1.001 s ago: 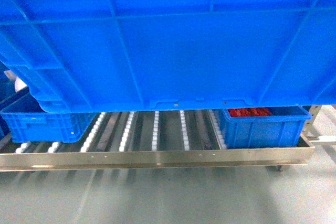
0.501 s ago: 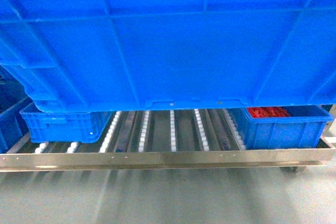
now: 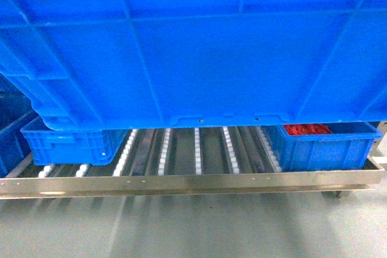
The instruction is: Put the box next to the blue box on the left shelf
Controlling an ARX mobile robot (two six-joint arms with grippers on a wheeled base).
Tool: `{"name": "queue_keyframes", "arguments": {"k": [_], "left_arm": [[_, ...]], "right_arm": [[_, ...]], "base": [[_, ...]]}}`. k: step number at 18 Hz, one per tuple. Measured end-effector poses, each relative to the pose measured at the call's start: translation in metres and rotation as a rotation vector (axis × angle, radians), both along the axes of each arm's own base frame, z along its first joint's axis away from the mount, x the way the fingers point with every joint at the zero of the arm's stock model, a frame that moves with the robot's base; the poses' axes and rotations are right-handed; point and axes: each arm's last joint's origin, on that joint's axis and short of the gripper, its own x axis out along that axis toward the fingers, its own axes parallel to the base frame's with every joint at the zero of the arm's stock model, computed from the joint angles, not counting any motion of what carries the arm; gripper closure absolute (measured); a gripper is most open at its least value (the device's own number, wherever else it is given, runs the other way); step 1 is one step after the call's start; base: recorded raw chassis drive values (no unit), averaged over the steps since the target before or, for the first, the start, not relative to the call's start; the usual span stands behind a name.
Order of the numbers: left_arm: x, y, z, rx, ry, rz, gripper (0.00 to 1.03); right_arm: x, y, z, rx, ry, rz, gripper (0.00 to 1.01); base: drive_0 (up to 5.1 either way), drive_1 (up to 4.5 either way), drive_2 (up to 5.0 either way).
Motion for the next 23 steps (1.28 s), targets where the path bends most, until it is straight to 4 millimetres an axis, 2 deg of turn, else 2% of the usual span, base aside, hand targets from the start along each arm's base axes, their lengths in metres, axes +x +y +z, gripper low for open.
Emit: {"name": "queue_keyframes", "arguments": {"k": [23], "left_arm": [[0.0000,0.0000,0.0001,-0.001,-0.001,0.000,0.71]], "right_arm": [[-0.0001,0.0000,0.0002,0.000,-0.001,-0.001,0.92]], "base": [[0.0,0.00,0.0]]}}
